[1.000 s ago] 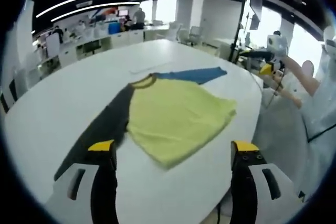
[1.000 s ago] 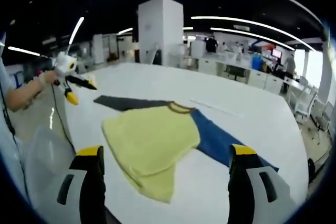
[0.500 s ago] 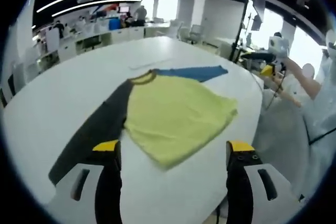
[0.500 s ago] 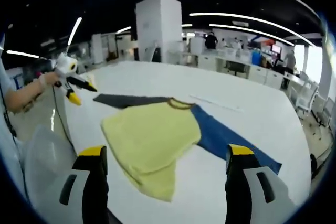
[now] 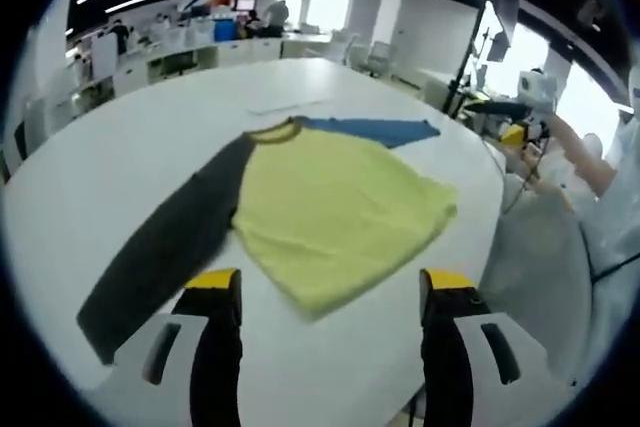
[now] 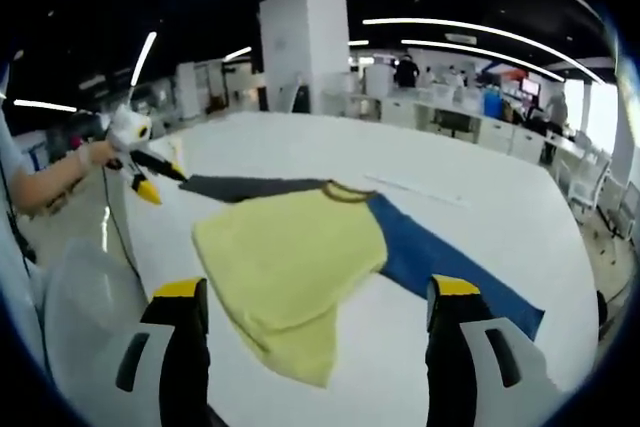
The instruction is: Fold the garment on the visible template until the final outline fits inside the template.
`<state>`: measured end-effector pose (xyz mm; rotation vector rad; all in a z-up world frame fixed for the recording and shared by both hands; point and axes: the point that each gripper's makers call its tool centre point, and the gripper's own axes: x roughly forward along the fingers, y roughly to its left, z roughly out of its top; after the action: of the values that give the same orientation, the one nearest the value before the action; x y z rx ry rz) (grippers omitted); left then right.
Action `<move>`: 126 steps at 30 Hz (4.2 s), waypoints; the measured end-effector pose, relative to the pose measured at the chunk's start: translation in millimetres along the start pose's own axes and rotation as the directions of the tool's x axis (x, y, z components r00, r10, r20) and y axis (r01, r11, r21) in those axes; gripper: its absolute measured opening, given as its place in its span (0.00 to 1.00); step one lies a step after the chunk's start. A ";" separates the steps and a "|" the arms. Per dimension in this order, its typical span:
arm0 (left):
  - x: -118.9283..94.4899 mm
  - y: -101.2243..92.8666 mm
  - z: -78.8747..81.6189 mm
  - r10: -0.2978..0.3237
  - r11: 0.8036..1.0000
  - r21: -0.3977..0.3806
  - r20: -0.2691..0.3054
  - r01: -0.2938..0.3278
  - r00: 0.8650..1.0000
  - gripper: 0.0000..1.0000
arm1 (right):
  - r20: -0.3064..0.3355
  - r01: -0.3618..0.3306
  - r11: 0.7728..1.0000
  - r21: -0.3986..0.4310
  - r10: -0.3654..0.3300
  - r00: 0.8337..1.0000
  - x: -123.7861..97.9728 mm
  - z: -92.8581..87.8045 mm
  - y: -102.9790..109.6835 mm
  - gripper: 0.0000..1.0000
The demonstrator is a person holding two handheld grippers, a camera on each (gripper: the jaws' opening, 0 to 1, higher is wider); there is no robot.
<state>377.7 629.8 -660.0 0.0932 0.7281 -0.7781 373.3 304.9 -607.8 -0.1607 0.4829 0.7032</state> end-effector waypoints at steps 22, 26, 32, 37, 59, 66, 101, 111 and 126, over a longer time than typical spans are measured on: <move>22.8 -0.9 -29.1 -0.017 0.993 -0.115 -0.045 0.012 0.999 0.54 | -0.053 -0.058 0.997 0.045 0.060 0.997 30.4 -23.5 4.3 0.77; 26.1 -1.8 -33.4 -0.025 0.992 -0.128 -0.053 0.018 0.998 0.50 | -0.061 -0.066 0.996 0.058 0.069 0.996 33.9 -26.4 5.0 0.73; 34.1 -2.2 -39.6 -0.041 0.986 -0.165 -0.057 0.031 0.998 0.49 | -0.063 -0.073 0.995 0.070 0.078 0.995 38.9 -30.8 3.1 0.70; 39.1 0.5 -43.5 -0.044 0.983 -0.182 -0.061 0.032 0.997 0.47 | -0.078 -0.080 0.993 0.084 0.087 0.993 42.6 -37.3 3.6 0.66; 49.8 8.0 -51.9 -0.041 0.976 -0.214 -0.080 0.023 0.996 0.40 | -0.116 -0.083 0.987 0.139 0.099 0.988 61.8 -62.6 -2.4 0.47; 52.1 6.7 -53.8 -0.049 0.976 -0.214 -0.090 0.028 0.995 0.39 | -0.128 -0.098 0.984 0.146 0.117 0.985 68.6 -68.7 -1.7 0.35; 57.7 3.9 -56.4 -0.041 0.970 -0.240 -0.082 0.020 0.996 0.30 | -0.231 -0.095 0.980 0.172 0.134 0.964 100.9 -104.4 -18.8 0.21; 58.1 3.8 -55.4 -0.041 0.970 -0.243 -0.072 0.022 0.997 0.25 | -0.260 -0.096 0.986 0.137 0.129 0.957 113.3 -110.8 -19.4 0.20; 57.4 3.6 -51.1 -0.041 0.969 -0.246 -0.063 0.024 0.997 0.20 | -0.291 -0.089 0.992 0.093 0.113 0.950 115.1 -113.9 -31.4 0.18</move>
<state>379.1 614.6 -735.4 -0.1168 0.8862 -0.7132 427.3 313.9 -763.4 -0.1692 0.8094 0.7630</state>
